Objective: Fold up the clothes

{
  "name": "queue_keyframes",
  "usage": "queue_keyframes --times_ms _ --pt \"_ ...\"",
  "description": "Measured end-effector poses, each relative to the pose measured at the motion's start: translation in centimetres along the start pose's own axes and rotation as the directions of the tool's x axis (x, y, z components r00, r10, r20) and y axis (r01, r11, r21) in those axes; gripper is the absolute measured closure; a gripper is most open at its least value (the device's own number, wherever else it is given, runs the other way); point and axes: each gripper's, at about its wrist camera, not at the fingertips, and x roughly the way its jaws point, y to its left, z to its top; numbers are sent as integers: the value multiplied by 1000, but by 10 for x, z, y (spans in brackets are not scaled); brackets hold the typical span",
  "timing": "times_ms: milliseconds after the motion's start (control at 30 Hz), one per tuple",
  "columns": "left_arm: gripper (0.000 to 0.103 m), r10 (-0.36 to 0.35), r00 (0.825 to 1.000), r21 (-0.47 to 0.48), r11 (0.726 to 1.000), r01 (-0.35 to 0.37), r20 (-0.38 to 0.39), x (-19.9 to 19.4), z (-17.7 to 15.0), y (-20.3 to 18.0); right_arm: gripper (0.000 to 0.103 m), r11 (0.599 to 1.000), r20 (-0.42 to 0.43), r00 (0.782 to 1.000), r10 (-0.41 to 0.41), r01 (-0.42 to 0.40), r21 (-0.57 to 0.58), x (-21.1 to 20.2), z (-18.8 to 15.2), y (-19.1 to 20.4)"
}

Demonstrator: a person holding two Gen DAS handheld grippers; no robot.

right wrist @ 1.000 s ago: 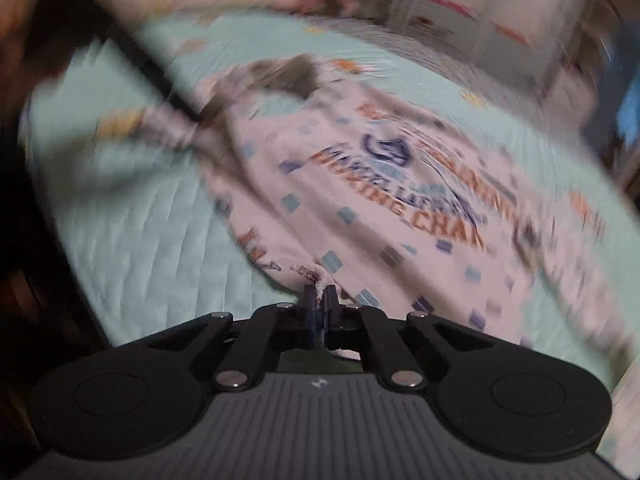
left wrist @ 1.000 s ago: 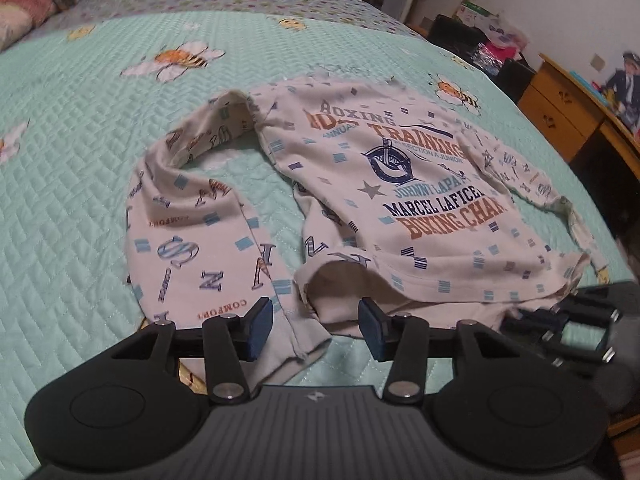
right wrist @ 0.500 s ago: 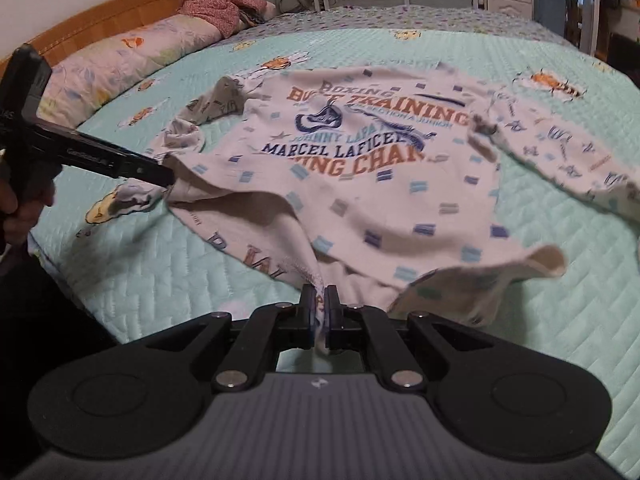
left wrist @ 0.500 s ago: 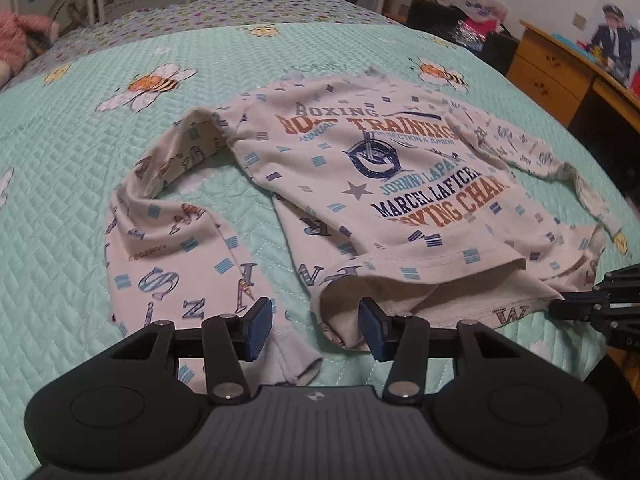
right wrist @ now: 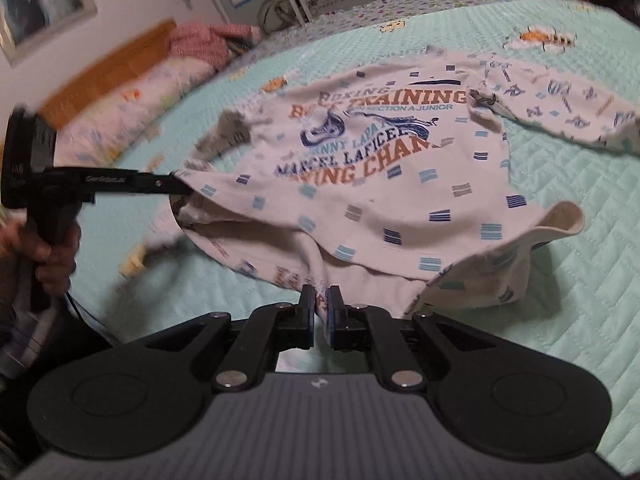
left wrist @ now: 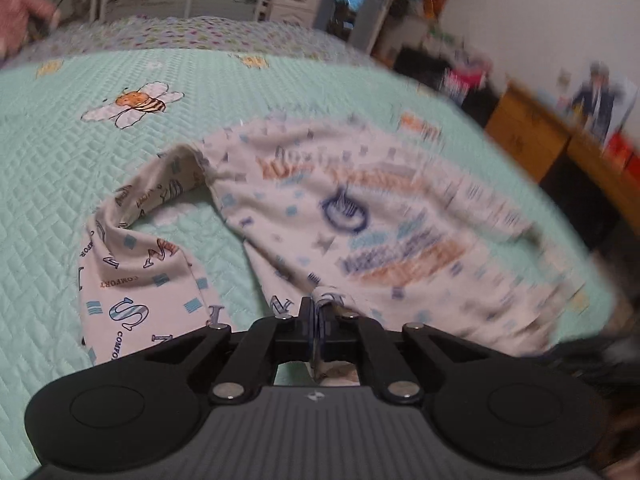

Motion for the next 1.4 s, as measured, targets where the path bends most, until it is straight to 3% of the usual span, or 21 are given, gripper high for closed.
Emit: queue_keyframes --times_ms 167,333,467,533,600,667,767,800,833,1033,1100,1167,1200,1400 --pt "102 -58 996 -122 990 65 66 -34 17 14 96 993 37 994 106 -108 38 -15 5 0" --pt "102 -54 998 -74 996 52 -35 -30 4 6 99 987 -63 989 133 -139 -86 -21 -4 16" --pt "102 -27 989 -14 1000 25 -149 -19 -22 2 99 982 -166 984 57 -86 -168 -12 -20 25" --pt "102 -32 984 -23 999 29 -173 -16 -33 8 98 989 -141 988 63 -81 -123 -14 -21 20" --pt "102 -32 983 -28 999 27 -179 -14 -36 7 96 996 -49 998 44 -47 -74 -24 -16 14" --pt "102 -30 984 -26 999 26 -176 -14 -35 8 89 995 56 998 -42 47 -83 -39 -10 14" --pt "102 -21 990 -55 998 14 -140 -19 -29 13 64 973 183 967 -176 199 -115 -58 -4 17" --pt "102 -16 993 -70 997 8 -120 -22 -26 16 51 969 169 966 -197 218 -119 -55 -7 17" --pt "102 -14 995 -88 996 5 -99 -25 -24 19 44 964 155 964 -217 237 -123 -52 -9 16" --pt "102 -62 998 -211 975 67 30 -43 -8 25 44 926 70 933 -354 360 -113 -29 -23 12" --pt "102 -80 995 -261 961 92 58 -48 -5 30 45 913 83 915 -395 401 -75 -27 -24 8" --pt "102 -79 995 -286 954 93 60 -52 -3 33 62 903 98 901 -424 429 -36 -29 -24 4" --pt "102 -63 997 -283 956 75 52 -53 -3 34 101 904 82 903 -421 425 -44 -31 -25 4" --pt "102 -12 999 -245 970 3 -37 -52 -17 37 102 911 -16 914 -405 403 -90 -41 -28 0"
